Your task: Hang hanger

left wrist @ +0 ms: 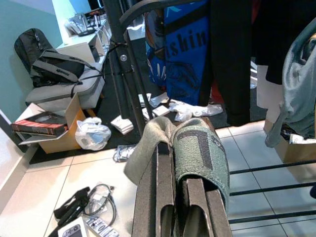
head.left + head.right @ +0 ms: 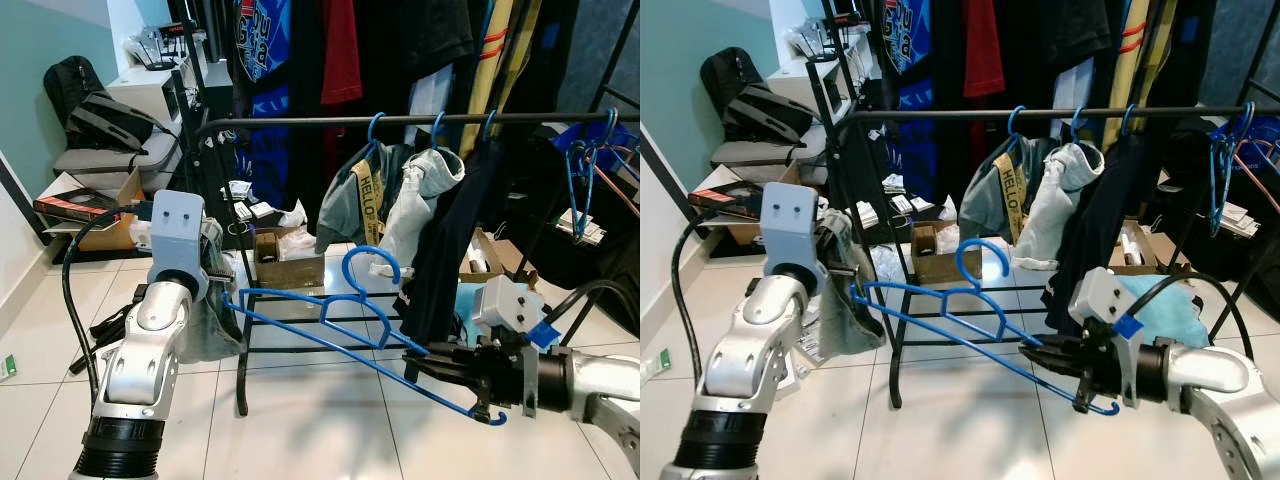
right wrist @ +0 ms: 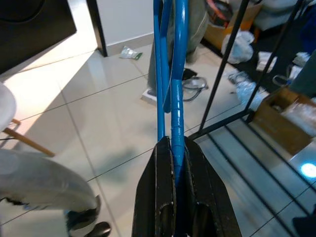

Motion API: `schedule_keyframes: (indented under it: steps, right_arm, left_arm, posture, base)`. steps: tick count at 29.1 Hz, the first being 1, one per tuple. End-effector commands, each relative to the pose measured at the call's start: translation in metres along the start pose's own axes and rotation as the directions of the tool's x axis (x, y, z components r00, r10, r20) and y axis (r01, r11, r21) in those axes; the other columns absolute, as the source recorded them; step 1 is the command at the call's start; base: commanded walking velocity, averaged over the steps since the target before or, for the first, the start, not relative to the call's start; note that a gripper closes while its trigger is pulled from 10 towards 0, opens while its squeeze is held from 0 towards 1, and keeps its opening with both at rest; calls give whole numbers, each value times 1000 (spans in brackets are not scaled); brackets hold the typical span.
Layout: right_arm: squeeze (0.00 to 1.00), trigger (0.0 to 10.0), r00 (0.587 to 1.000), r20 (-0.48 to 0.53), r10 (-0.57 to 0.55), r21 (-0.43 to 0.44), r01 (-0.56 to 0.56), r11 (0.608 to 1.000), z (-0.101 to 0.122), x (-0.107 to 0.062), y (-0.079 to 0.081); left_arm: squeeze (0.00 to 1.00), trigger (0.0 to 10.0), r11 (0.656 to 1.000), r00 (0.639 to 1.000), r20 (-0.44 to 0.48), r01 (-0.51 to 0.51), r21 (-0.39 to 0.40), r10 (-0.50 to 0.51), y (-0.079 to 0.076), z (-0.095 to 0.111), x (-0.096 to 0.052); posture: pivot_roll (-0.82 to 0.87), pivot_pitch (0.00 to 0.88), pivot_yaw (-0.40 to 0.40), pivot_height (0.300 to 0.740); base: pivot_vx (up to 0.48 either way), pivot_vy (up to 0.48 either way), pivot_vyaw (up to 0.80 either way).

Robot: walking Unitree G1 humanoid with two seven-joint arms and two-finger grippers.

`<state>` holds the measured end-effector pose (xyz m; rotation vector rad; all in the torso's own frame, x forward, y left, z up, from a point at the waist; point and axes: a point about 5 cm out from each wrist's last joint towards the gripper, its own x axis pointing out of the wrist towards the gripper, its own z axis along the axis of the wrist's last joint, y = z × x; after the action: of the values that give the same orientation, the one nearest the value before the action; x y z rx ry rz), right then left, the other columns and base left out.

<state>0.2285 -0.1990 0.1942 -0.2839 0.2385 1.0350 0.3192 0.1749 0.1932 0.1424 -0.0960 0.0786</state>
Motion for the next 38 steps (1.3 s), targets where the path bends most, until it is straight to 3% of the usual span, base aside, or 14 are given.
schedule_keyframes:
  steps: [1,13,16,18,21,22,24,25,31,38]
  right_arm:
    - [0,10000,1000,11,-10,-14,10,1000,2,2,0]
    - [0,10000,998,19,-64,-33,65,997,5,5,-7]
    - [0,10000,994,30,-102,-40,103,994,7,10,-12]
    - [0,10000,994,30,-102,-40,103,994,7,10,-12]
    - [0,10000,993,43,-113,-36,114,993,7,18,-12]
    - [0,10000,993,43,-113,-36,114,993,8,19,-12]
    - [0,10000,993,43,-113,-36,115,993,8,19,-12]
    - [0,10000,995,40,-93,-36,94,995,8,18,-10]
    - [0,10000,998,-15,-53,-33,53,998,5,4,-6]
    - [0,10000,998,-59,-35,-23,34,999,0,-3,-3]
  left_arm:
    - [0,10000,1000,1000,4,-8,14,8,3,3,2]
    - [0,10000,1000,1000,5,1,-13,-1,0,5,0]
    - [0,10000,977,998,0,62,-203,-63,-12,14,0]
    - [0,10000,977,998,0,62,-203,-63,-12,14,0]
    - [0,10000,895,990,-21,116,-431,-138,-28,20,-3]
    - [0,10000,891,990,-24,115,-439,-139,-28,20,-3]
    - [0,10000,891,990,-25,114,-440,-139,-28,20,-3]
    - [0,10000,921,991,-43,100,-377,-125,-26,14,-4]
    - [0,10000,972,996,-73,38,-233,-56,-10,8,0]
    - [0,10000,976,994,-106,-3,-216,-20,-2,6,1]
  posture:
    - [-93,0,60,740]
    - [-91,0,53,740]
    - [-86,0,53,740]
    - [-86,0,53,740]
    - [-82,0,52,740]
    - [-82,0,52,740]
    - [-82,0,52,740]
    - [-81,0,51,740]
    - [-90,0,54,740]
    - [-96,0,57,740]
  base:
    - [0,0,0]
    - [0,0,0]
    - [0,0,0]
    - [0,0,0]
    - [0,0,0]
    - [0,0,0]
    - [0,0,0]
    - [0,0,0]
    - [0,0,0]
    - [0,0,0]
